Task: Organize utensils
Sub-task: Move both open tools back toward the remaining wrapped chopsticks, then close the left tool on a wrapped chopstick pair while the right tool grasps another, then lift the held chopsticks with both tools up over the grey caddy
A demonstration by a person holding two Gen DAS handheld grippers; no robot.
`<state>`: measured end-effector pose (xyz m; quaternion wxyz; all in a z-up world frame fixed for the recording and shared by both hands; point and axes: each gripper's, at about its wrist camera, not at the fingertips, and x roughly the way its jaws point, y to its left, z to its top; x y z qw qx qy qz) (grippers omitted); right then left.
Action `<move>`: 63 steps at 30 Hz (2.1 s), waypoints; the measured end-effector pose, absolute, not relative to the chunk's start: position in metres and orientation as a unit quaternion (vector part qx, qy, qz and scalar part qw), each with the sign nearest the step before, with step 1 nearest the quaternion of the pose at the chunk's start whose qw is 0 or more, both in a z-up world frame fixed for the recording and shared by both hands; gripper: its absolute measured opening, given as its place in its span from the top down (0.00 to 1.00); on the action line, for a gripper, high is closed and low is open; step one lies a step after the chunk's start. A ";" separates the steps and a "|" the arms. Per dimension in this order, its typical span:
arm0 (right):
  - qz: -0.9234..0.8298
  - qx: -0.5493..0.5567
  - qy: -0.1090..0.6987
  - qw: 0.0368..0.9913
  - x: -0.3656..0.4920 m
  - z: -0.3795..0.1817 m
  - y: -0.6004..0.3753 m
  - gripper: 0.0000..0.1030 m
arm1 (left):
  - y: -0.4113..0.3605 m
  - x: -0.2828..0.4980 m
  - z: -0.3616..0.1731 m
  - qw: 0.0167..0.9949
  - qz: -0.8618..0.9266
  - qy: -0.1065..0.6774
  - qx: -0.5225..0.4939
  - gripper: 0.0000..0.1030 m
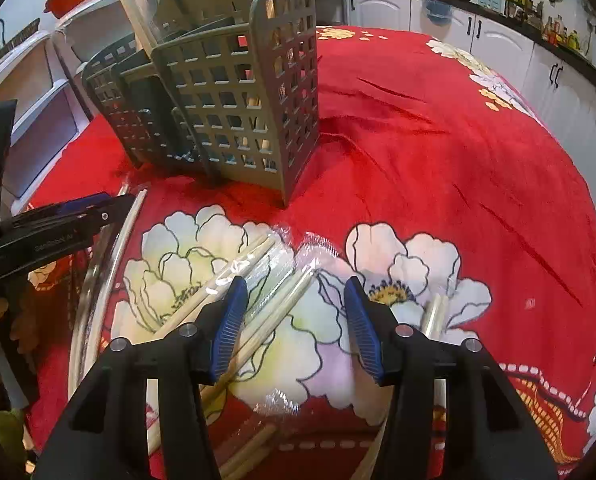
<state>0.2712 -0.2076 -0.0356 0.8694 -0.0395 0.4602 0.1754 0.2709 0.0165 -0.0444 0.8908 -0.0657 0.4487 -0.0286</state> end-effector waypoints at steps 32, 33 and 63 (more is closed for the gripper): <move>0.250 0.118 0.400 0.874 0.263 0.018 -0.235 0.94 | 0.057 0.239 -0.001 0.915 -0.053 0.365 -0.165 0.97; 0.254 0.116 0.394 0.876 0.261 0.023 -0.233 0.94 | 0.058 0.236 0.003 0.917 -0.055 0.359 -0.165 0.97; 0.326 0.066 0.274 0.903 0.207 0.111 -0.200 0.95 | 0.065 0.185 0.097 0.952 -0.087 0.234 -0.176 0.98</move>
